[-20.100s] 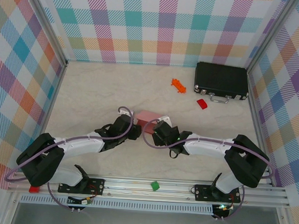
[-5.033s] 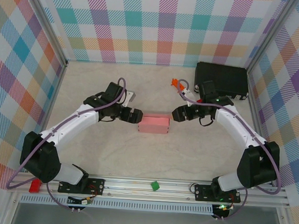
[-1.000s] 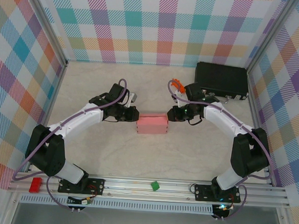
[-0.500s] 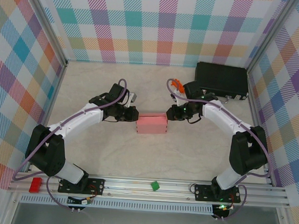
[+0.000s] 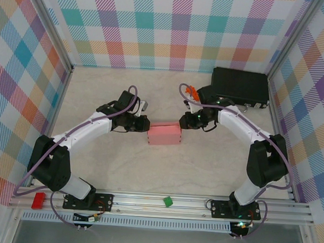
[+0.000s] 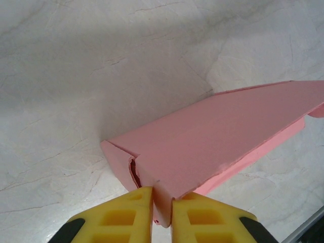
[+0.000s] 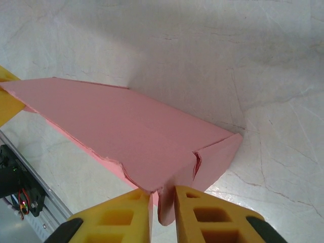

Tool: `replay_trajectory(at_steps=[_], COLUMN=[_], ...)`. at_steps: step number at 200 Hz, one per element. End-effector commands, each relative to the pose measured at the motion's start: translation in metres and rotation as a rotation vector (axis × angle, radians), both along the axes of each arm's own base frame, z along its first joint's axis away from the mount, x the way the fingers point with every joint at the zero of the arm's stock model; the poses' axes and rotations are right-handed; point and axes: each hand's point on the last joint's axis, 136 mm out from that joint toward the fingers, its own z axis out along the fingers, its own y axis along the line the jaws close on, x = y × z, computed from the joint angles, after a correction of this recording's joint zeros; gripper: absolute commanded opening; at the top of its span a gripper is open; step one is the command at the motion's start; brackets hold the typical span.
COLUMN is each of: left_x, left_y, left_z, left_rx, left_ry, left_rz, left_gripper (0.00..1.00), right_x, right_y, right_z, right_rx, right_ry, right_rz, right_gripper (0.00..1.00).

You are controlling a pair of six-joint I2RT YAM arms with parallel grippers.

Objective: Fold the paper box

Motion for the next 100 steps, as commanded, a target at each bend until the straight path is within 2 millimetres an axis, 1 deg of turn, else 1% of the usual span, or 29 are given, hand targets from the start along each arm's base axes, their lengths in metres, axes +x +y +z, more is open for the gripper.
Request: replay_trajectory(at_steps=[1, 57, 85, 100], left_x=[-0.004, -0.004, -0.004, -0.004], left_y=[0.003, 0.004, 0.005, 0.005], left_z=[-0.005, -0.004, -0.004, -0.005], left_rx=[0.026, 0.03, 0.033, 0.034], left_ry=[0.019, 0.02, 0.019, 0.021], left_rz=[-0.009, -0.008, -0.007, -0.007], left_gripper=[0.16, 0.16, 0.16, 0.16], right_x=[-0.002, -0.008, -0.013, -0.013], right_y=[0.003, -0.002, -0.004, -0.004], right_z=[0.005, -0.002, -0.004, -0.004], right_rx=[-0.002, -0.029, -0.029, -0.029], right_ry=[0.002, 0.011, 0.014, 0.01], right_rz=[0.023, 0.02, 0.017, 0.016], right_gripper=[0.22, 0.24, 0.24, 0.22])
